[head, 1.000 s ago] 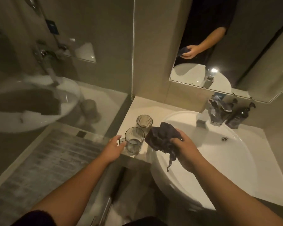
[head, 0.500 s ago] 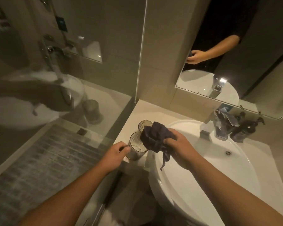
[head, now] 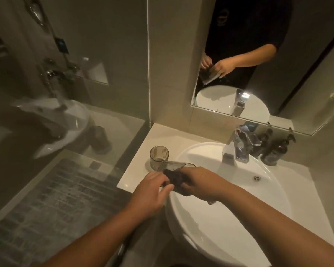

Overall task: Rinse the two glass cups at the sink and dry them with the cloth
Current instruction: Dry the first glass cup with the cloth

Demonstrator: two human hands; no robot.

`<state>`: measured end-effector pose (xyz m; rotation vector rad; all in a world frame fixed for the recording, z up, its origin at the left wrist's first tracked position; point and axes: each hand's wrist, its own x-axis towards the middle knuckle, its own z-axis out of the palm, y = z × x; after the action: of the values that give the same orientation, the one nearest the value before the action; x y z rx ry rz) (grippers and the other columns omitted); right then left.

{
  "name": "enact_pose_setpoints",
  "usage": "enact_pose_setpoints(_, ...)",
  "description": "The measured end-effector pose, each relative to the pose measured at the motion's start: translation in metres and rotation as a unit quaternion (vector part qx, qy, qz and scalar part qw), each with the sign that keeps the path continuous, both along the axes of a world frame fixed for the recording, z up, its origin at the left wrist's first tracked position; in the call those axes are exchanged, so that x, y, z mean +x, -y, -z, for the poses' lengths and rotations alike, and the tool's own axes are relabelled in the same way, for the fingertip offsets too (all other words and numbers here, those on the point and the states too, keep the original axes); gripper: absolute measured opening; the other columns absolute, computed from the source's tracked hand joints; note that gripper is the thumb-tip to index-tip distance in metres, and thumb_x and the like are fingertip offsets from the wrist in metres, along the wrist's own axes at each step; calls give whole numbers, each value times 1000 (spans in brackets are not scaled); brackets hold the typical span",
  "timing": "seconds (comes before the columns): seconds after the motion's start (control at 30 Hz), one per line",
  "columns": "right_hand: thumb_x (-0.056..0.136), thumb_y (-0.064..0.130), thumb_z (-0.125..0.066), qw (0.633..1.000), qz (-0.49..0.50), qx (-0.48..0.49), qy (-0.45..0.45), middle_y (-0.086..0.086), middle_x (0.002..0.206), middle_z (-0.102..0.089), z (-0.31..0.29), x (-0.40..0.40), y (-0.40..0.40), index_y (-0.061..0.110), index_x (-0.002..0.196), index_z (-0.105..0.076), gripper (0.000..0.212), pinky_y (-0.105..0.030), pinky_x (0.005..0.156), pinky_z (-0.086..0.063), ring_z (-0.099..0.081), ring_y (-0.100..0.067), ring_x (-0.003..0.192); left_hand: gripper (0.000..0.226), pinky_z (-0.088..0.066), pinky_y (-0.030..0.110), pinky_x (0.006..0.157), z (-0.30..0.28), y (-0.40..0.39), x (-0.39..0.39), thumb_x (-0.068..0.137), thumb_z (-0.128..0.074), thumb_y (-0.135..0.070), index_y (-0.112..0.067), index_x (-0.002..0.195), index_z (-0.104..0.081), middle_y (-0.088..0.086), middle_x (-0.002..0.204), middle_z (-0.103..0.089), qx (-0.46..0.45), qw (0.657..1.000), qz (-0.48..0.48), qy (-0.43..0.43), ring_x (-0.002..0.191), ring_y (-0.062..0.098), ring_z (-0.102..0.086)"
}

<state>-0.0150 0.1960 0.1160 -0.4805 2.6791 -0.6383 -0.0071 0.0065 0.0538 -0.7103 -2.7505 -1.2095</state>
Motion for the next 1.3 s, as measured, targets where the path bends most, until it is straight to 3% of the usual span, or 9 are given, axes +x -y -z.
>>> enact_pose_setpoints(0.1,88,16,-54,970,115,-163,141,-5,88,-64,1,11,-13,21,96,-60,12,-40,66,-57,-62,-24,73,31,-32,17,67,0,-16,10,90,-50,-40,-12,82,-63,1,83,-62,-18,997,8,-75,79,11,-45)
enact_pose_setpoints(0.23,88,8,-54,811,266,-420,308,-23,110,-59,-2,24,-28,7,112,-58,24,-53,77,-59,-63,-34,87,17,-41,14,69,2,-33,19,86,-62,-33,-17,82,-66,-3,81,-68,-40,990,-9,-133,75,13,-58)
enact_pose_setpoints(0.33,81,13,-55,757,242,-505,338,-30,120,-57,-7,31,-35,6,125,-57,45,-46,71,-59,-63,-36,96,16,-46,18,71,0,-40,24,81,-67,-34,-18,84,-69,-2,82,-71,-45,989,12,-143,77,14,-64)
enact_pose_setpoints(0.53,91,7,-55,873,244,-394,156,-18,109,-65,-20,40,-33,22,114,-62,28,-38,61,-61,-66,-24,76,28,-46,17,94,-6,-28,24,93,-48,-42,-26,103,-69,-10,108,-68,33,994,93,-46,104,2,-57)
enact_pose_setpoints(0.63,89,11,-54,939,198,-276,60,-3,108,-65,-22,41,-38,30,115,-61,33,-32,61,-60,-68,-18,73,16,-47,24,93,-13,-24,5,91,-47,-37,-35,95,-62,-9,105,-65,184,979,-84,21,105,1,-58)
enact_pose_setpoints(0.77,79,35,-50,992,75,-87,-47,5,111,-65,-27,43,-37,33,127,-55,49,-33,78,-57,-63,-15,87,42,-57,41,81,-43,-35,-30,98,-42,-58,-29,122,-61,0,115,-72,343,829,-81,435,109,22,-68)
enact_pose_setpoints(0.83,77,40,-46,996,28,-55,-65,4,114,-65,-29,46,-32,38,125,-52,49,-33,81,-56,-61,-16,93,49,-59,45,80,-55,-43,-35,97,-38,-63,-28,119,-66,3,107,-77,361,785,-45,501,98,22,-73)
enact_pose_setpoints(1.17,87,53,-45,973,-6,50,-223,6,108,-70,-31,43,-31,33,122,-59,43,-32,80,-50,-59,-16,91,30,-55,52,96,-56,-61,-36,101,-46,-39,-43,88,-72,-23,82,-70,342,877,-67,332,107,25,-66)
enact_pose_setpoints(1.3,87,43,-53,990,53,-60,-120,11,124,-63,-25,47,-23,39,130,-51,43,-26,89,-52,-59,-10,104,26,-57,51,95,-58,-61,-37,100,-46,-43,-42,92,-71,-11,96,-72,346,880,-69,318,105,23,-67)
